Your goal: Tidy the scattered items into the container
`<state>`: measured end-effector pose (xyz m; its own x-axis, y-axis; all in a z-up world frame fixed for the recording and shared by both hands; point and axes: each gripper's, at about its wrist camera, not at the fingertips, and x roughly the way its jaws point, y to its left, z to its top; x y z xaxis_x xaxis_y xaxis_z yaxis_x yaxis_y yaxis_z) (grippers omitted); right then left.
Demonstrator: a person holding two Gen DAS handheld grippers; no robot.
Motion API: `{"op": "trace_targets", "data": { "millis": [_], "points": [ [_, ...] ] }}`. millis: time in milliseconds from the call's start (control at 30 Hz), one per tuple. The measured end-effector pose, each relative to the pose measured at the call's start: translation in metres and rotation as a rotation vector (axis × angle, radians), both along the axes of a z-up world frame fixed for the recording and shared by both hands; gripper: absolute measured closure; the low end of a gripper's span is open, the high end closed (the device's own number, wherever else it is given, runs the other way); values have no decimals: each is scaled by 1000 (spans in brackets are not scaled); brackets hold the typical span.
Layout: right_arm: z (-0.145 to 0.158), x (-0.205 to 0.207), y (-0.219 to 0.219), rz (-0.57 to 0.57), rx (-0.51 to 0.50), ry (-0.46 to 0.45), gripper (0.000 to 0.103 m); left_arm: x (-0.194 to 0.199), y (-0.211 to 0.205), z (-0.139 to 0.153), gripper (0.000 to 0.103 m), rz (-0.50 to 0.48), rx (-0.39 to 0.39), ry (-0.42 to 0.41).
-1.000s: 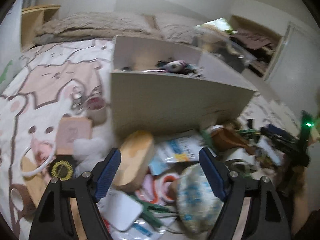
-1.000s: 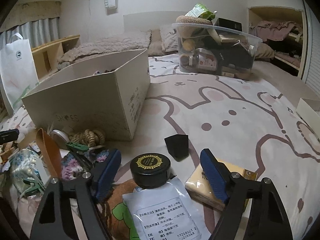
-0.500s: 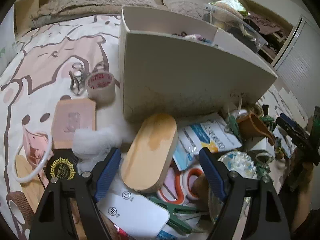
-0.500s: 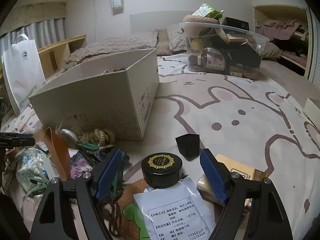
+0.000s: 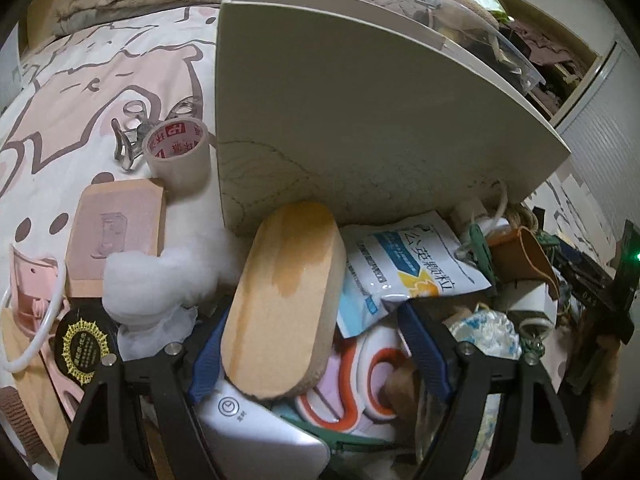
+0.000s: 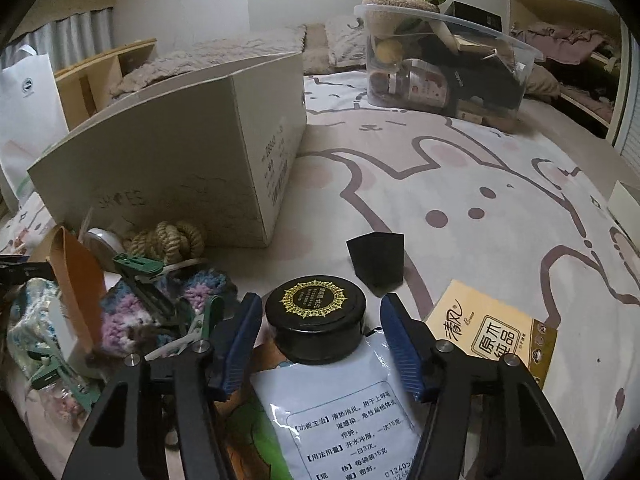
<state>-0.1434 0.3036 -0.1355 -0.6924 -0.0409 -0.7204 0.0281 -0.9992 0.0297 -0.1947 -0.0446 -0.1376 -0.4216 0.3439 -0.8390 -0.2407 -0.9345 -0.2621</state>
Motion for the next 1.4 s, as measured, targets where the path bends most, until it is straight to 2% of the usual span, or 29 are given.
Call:
{"op": "trace_targets", "data": {
  "millis": [200,533,633,667,733,767,833,1000,1200,1400],
  "points": [
    [0,1,3,-15,-5,3,52,1,-6,1,28,16,31,1],
    [2,4,5,-15,-30,12,52,3,-28,4,28,22,224,-35],
    [3,6,4,-15,-30,15,52,2,-31,4,28,37,259,-44],
    [4,6,4,-15,-28,16,52,1,-31,4,29,46,261,-46],
    [4,6,3,-14,-28,18,52,-2,-31,2,41,66,256,-53],
    [4,6,3,-14,-30,19,52,-3,-31,1,42,76,253,-55],
    [4,7,3,-12,-32,21,52,-5,-33,0,52,95,243,-56],
    [5,8,3,-11,-37,23,52,-4,-34,0,61,119,225,-43],
    [6,9,3,-9,-42,35,52,1,-31,2,62,136,202,-11],
    [9,10,3,-2,-52,46,52,10,-20,8,63,142,129,43]
  ]
}}
